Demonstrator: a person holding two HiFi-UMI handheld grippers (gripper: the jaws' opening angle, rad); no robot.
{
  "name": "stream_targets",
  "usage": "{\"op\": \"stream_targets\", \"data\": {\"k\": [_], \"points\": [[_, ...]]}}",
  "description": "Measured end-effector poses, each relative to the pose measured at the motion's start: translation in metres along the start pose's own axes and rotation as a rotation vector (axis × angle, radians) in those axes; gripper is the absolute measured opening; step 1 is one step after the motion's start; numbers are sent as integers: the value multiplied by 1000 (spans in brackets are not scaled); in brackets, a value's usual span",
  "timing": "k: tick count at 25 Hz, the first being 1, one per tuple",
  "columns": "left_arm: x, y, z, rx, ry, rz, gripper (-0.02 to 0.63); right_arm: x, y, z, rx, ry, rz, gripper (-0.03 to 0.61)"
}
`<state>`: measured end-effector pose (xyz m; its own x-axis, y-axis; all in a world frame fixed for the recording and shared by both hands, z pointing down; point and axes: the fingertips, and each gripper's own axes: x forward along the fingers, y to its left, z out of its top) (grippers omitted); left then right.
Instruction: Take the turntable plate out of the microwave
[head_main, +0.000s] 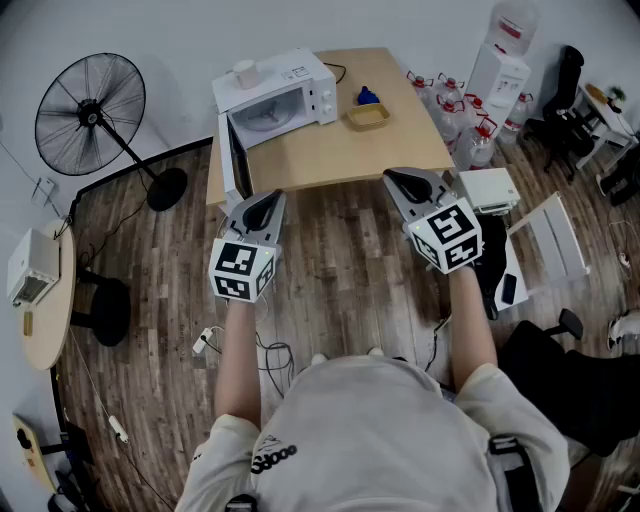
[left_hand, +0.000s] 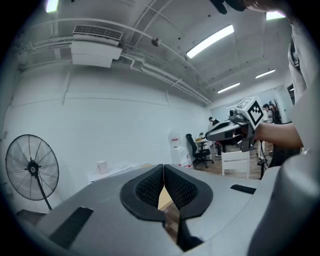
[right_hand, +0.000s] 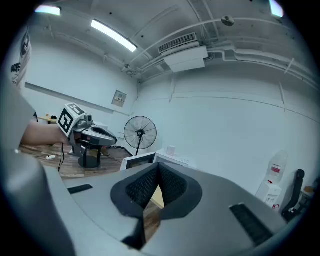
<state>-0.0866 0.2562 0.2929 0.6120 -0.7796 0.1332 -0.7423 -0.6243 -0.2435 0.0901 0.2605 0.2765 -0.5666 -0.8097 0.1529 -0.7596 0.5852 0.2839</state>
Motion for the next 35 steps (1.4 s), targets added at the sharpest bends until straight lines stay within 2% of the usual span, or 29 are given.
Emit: {"op": "stream_targets", "data": {"k": [4, 8, 14, 19, 24, 30, 35], "points": [[17, -16, 0, -3, 6, 27, 18, -10, -23, -12, -3, -16, 18, 5], [33, -25, -7, -32, 21, 72, 18, -16, -47, -25, 38, -40, 38, 5], [73, -14, -22, -76, 55, 104, 18, 1, -81, -44, 94, -49, 69, 5], [126, 31, -37, -93, 57, 122, 18, 52, -111, -64, 96, -13, 83, 5], [187, 96, -60, -103, 80, 150, 18, 124, -145, -73, 86, 21, 109, 5], [256, 176, -98, -175, 99, 172, 18, 225, -178, -61, 83, 34, 133, 5], [290, 226, -122, -209, 111, 181, 18, 300, -192, -51, 102, 38, 180, 5]]}}
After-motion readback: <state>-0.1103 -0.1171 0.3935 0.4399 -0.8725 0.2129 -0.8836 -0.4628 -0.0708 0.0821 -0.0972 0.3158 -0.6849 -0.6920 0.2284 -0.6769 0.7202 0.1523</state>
